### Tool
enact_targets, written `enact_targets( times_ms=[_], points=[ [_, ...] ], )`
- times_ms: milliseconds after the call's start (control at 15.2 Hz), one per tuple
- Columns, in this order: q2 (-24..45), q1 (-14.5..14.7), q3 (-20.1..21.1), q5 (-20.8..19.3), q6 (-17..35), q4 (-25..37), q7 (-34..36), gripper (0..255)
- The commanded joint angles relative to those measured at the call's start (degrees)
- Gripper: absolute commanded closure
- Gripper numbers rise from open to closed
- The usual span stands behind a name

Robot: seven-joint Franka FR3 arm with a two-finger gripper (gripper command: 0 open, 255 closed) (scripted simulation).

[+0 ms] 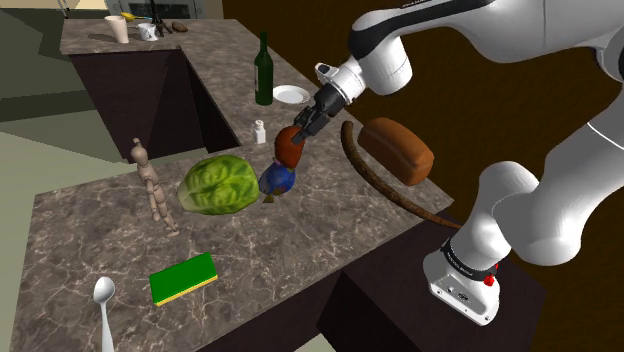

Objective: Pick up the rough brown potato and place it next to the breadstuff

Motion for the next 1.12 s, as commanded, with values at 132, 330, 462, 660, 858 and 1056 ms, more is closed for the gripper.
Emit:
enact_targets(
  times_ms=[132,330,462,660,858,1056],
  points=[
    [1.07,-3.0,-3.99,-2.96,-5.82,2.33,-2.06,255],
    [3.04,-5.14,-7.18,-4.34,-10.44,4.83,-4.23,255],
    [4.82,-6.54,-9.29,-4.94,-13.69,6.89,-5.79,255],
    [8.21,-8.72,-12.34,-5.28,-18.85,10.57,-8.28,255],
    [12.49,-11.23,-15.12,-4.91,-24.39,14.94,-10.92,255],
    [17.57,-14.41,-17.32,-3.89,-30.25,19.99,-13.58,255]
  ],
)
